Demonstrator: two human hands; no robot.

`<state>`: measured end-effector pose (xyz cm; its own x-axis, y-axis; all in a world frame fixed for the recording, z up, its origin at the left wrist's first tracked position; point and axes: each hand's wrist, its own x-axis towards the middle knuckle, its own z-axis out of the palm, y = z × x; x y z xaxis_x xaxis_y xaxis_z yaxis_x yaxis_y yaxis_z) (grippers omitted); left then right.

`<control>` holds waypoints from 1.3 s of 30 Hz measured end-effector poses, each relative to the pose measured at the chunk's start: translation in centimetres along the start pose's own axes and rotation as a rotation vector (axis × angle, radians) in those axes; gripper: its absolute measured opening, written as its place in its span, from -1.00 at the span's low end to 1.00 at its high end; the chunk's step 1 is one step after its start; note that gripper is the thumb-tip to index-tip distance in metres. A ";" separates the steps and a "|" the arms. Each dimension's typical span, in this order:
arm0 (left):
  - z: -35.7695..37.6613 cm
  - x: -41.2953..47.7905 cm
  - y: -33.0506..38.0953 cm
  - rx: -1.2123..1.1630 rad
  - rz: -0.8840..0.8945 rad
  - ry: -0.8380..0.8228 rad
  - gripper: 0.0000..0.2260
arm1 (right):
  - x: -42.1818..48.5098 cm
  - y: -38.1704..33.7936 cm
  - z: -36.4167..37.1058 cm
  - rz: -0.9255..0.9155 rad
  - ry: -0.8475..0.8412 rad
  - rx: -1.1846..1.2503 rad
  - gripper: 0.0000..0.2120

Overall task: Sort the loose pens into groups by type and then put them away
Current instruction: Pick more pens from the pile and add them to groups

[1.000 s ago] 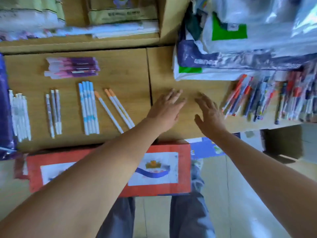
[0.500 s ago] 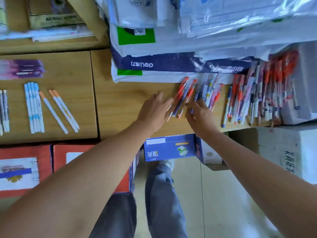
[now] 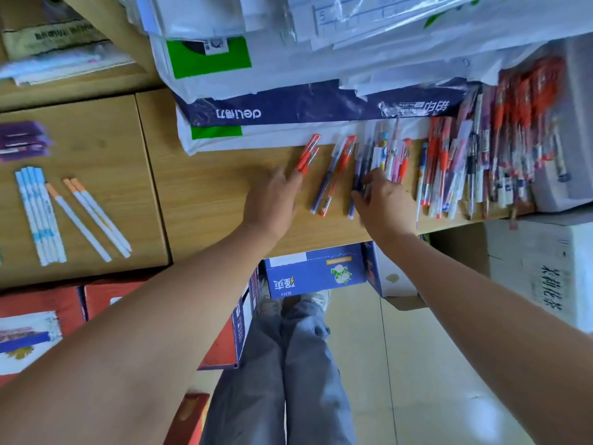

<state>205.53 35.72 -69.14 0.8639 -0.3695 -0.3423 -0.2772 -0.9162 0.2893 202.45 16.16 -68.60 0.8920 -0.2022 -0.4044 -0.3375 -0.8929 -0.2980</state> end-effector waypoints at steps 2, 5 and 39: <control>0.0 0.3 0.3 -0.036 0.021 0.025 -0.90 | 0.2 -0.5 0.1 0.069 -0.022 -0.045 -0.72; 0.2 1.3 1.5 -0.059 0.040 0.013 -0.85 | 0.4 -0.9 0.1 0.101 -0.046 -0.125 -0.63; -1.8 2.5 8.5 -1.098 -0.387 -0.372 -0.77 | -3.0 3.0 -1.9 0.107 -0.351 0.765 -0.80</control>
<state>206.06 27.26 -65.95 0.5874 -0.2881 -0.7563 0.6298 -0.4242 0.6507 199.37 13.29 -66.63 0.7410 -0.0206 -0.6712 -0.6383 -0.3320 -0.6945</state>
